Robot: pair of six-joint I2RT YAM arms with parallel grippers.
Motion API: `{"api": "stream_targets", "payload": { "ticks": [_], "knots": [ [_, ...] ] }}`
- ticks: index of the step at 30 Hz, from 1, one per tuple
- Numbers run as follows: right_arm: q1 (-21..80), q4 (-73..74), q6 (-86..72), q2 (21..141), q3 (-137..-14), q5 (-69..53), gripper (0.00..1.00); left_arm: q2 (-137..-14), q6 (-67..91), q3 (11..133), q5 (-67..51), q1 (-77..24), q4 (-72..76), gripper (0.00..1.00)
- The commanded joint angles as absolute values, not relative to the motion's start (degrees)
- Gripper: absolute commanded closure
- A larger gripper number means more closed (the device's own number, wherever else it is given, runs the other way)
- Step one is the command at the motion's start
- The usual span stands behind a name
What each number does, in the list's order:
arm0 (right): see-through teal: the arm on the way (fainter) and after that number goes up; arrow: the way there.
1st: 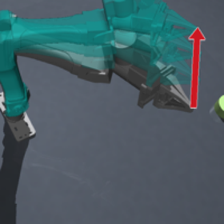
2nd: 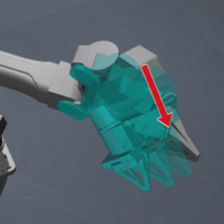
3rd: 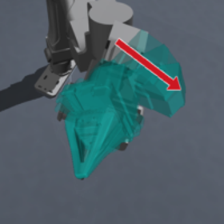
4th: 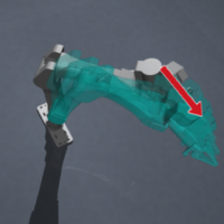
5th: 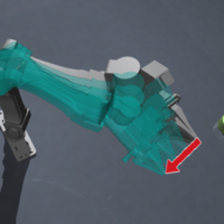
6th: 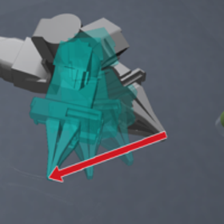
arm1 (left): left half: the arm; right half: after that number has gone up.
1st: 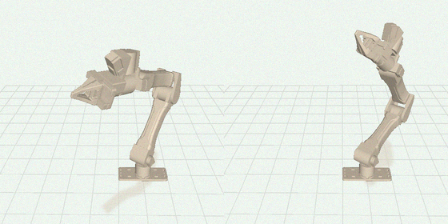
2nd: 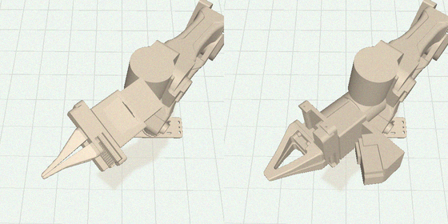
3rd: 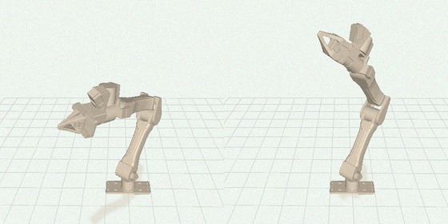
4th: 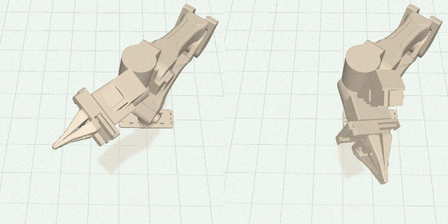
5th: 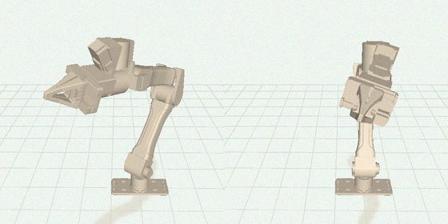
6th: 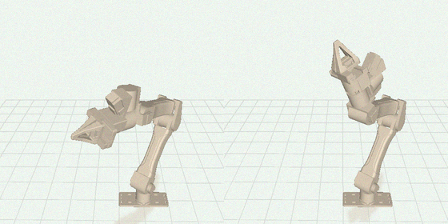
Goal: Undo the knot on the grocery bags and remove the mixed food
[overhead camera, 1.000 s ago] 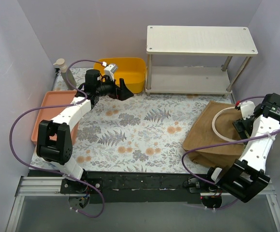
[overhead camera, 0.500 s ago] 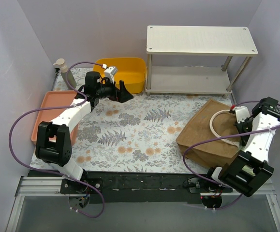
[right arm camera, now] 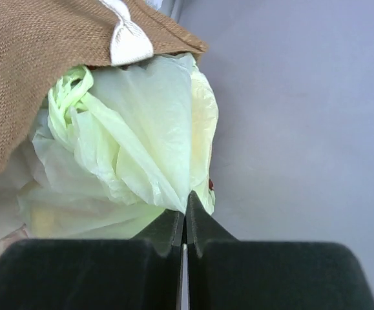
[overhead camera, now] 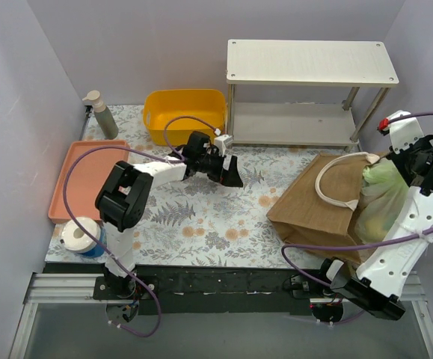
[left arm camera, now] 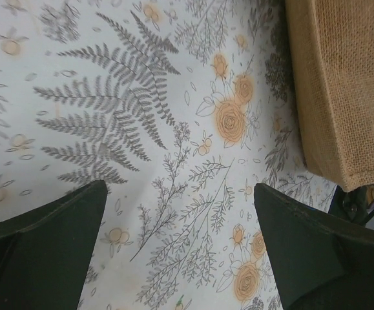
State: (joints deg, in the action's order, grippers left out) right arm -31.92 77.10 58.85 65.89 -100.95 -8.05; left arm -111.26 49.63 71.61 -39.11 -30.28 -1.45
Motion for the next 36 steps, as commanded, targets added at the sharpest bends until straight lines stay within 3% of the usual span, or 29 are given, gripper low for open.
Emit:
{"api": "stream_targets", "payload": {
  "ticks": [1,8,18,26,36],
  "knots": [
    [-31.6,75.0,67.1,63.6,-107.7,-10.8,0.99,-113.5,50.6,75.9,-40.9,-33.5,-0.4,0.02],
    [-31.6,74.4,68.2,65.6,-124.7,-19.1,0.99,-116.8,51.2,77.1,-41.6,-35.2,-0.3,0.02],
    [-31.6,65.1,63.1,66.6,-129.5,-30.0,0.99,-121.1,52.4,79.8,-43.9,-40.2,2.0,0.02],
    [-31.6,34.4,46.3,69.2,-134.0,-36.9,0.99,-123.3,52.9,79.9,-47.4,-42.1,3.3,0.02],
    [-31.6,15.6,26.5,75.1,-136.1,-40.9,0.99,-131.1,52.2,91.8,-50.2,-51.2,7.1,0.02]
  ]
}}
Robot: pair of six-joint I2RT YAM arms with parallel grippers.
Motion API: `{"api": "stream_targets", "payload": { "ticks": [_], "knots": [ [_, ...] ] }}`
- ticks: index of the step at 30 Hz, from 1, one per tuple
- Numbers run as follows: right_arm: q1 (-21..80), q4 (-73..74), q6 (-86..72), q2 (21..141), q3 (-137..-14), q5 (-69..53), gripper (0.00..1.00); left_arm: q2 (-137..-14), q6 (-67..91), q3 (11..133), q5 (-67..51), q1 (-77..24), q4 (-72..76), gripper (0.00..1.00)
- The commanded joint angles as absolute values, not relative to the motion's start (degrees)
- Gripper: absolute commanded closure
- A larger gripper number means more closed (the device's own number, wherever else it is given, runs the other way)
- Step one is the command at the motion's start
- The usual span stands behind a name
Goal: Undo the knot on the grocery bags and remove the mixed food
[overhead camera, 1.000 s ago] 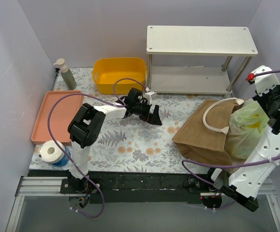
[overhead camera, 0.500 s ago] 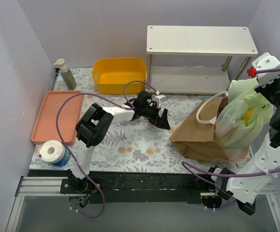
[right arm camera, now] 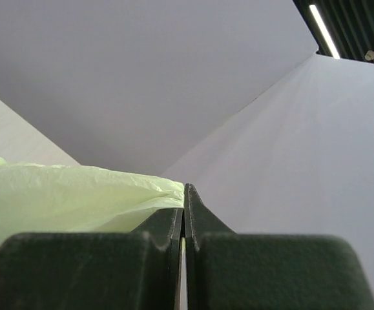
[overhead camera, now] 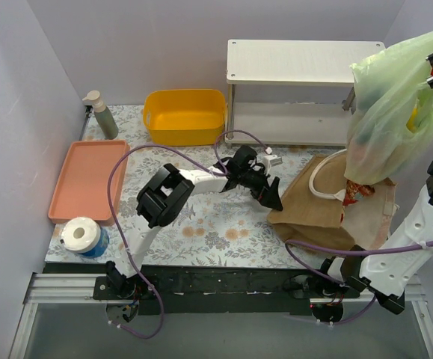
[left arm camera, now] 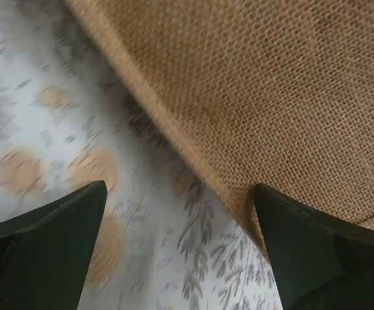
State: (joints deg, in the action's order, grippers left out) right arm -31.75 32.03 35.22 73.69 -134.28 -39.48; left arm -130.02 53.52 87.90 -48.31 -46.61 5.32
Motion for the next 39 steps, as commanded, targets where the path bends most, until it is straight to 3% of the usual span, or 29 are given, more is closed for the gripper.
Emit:
{"api": "stream_targets", "payload": {
  "ticks": [1,8,13,19,23,26,33,39],
  "knots": [
    [-31.6,15.0,26.1,75.5,-135.9,-40.9,0.99,-131.3,51.4,92.3,-50.2,-51.8,7.0,0.02],
    [-31.6,14.4,22.4,75.9,-131.0,-44.1,0.99,-123.9,47.7,87.0,-45.8,-50.5,0.4,0.02],
    [-27.7,15.0,18.8,78.5,-129.4,-44.6,0.99,-106.1,47.4,73.9,-43.9,-39.8,-4.7,0.02],
    [-6.7,21.1,29.7,80.1,-125.7,-35.0,0.99,-88.1,35.9,68.4,-42.5,-28.0,-17.4,0.02],
    [11.5,23.8,33.9,80.9,-120.6,-27.1,0.99,-80.2,35.0,65.7,-40.0,-21.6,-20.0,0.02],
    [19.6,23.9,34.6,81.3,-114.4,-25.1,0.99,-75.6,35.2,64.3,-37.4,-18.6,-21.3,0.02],
    [33.5,23.6,39.1,81.3,-92.7,-24.1,0.99,-64.7,33.1,60.1,-29.9,-13.8,-23.8,0.02],
    [41.5,26.5,39.5,88.8,-86.0,-24.4,0.99,-56.9,31.6,59.8,-25.6,-13.2,-29.3,0.02]
  ]
}}
